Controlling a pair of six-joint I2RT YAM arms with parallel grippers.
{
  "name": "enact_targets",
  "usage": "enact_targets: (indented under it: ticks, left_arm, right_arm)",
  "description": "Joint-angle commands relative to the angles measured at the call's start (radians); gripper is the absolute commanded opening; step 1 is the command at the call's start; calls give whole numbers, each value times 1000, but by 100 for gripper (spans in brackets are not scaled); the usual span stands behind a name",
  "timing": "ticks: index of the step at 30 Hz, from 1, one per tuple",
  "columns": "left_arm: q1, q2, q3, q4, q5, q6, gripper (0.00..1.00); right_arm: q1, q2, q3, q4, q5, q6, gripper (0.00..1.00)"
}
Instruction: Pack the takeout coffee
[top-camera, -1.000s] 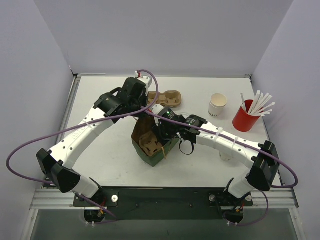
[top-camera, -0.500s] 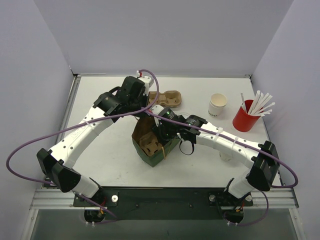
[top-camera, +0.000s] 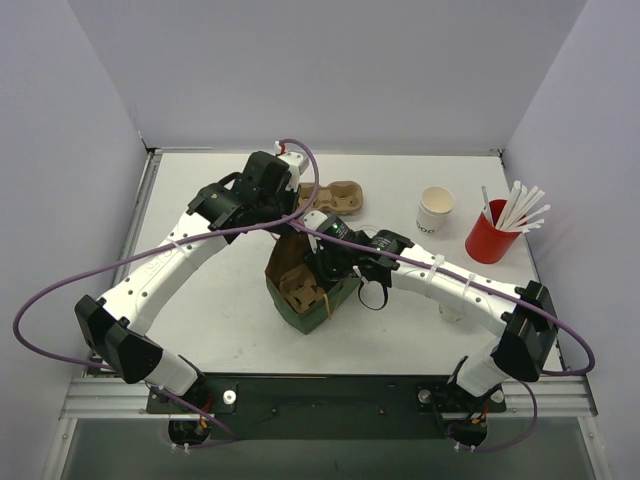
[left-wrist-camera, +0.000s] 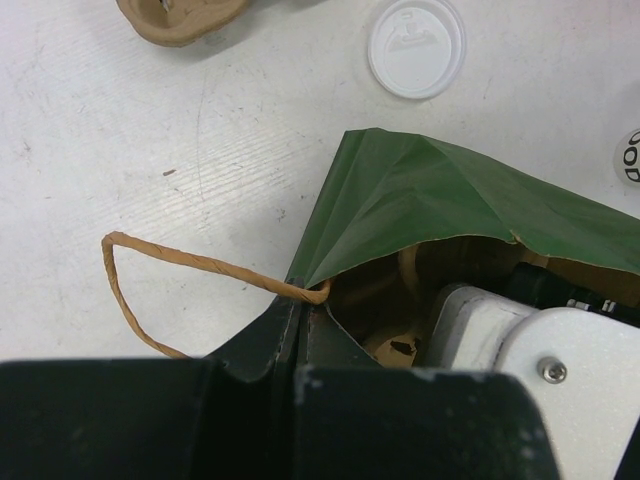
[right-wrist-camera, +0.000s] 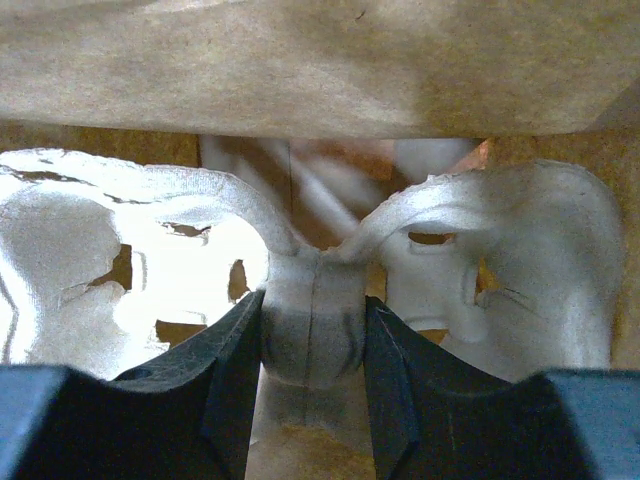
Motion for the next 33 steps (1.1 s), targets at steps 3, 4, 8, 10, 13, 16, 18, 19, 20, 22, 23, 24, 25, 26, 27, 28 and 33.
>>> enact_targets:
  ticks: [3, 4, 8, 10, 13, 16, 18, 19, 20, 22, 23, 24, 25, 26, 27, 28, 33]
  left_arm:
    - [-58, 4, 44, 112, 177, -46, 0]
    - [-61, 6, 43, 112, 182, -48, 0]
    - [-62, 6, 46, 107, 180, -48, 0]
    - [-61, 4, 51, 102, 180, -45, 0]
    - [-64, 4, 51, 99, 180, -45, 0]
    - [-62, 4, 49, 98, 180, -46, 0]
    - [-64, 3, 51, 98, 179, -46, 0]
    - [-64, 4, 49, 95, 176, -46, 0]
    - [-62, 4, 51, 95, 177, -46, 0]
    - [-64, 6, 54, 90, 176, -46, 0]
    - [-64, 6, 55, 90, 174, -46, 0]
    - [-64, 7, 57, 90, 174, -46, 0]
    - [-64, 6, 58, 87, 174, -46, 0]
    - [-64, 7, 60, 86, 172, -46, 0]
    - [-64, 7, 60, 85, 172, -48, 0]
    - [-64, 9, 61, 85, 172, -48, 0]
    - [-66, 10, 64, 82, 172, -48, 0]
  right_arm:
    - [28, 77, -14, -25, 61, -69, 22]
    - [28, 78, -14, -25, 63, -69, 22]
    - [28, 92, -8, -22, 66, -72, 22]
    - [28, 92, -8, -21, 69, -70, 22]
    - [28, 92, -8, -18, 71, -66, 23]
    - [28, 86, -5, -16, 75, -66, 26]
    - [28, 85, -5, -16, 78, -67, 30]
    - [28, 85, -5, -16, 81, -67, 33]
    - [28, 82, -5, -17, 84, -67, 35]
    - [28, 80, -3, -16, 87, -66, 42]
    - [28, 75, -1, -19, 91, -66, 44]
    - [26, 75, 0, -19, 92, -66, 47]
    - [28, 72, 2, -19, 92, -66, 50]
    - [28, 69, 5, -22, 94, -66, 52]
    - [28, 68, 8, -21, 95, -66, 55]
    - [28, 68, 9, -25, 97, -66, 57]
    - [28, 55, 23, -30, 94, -66, 69]
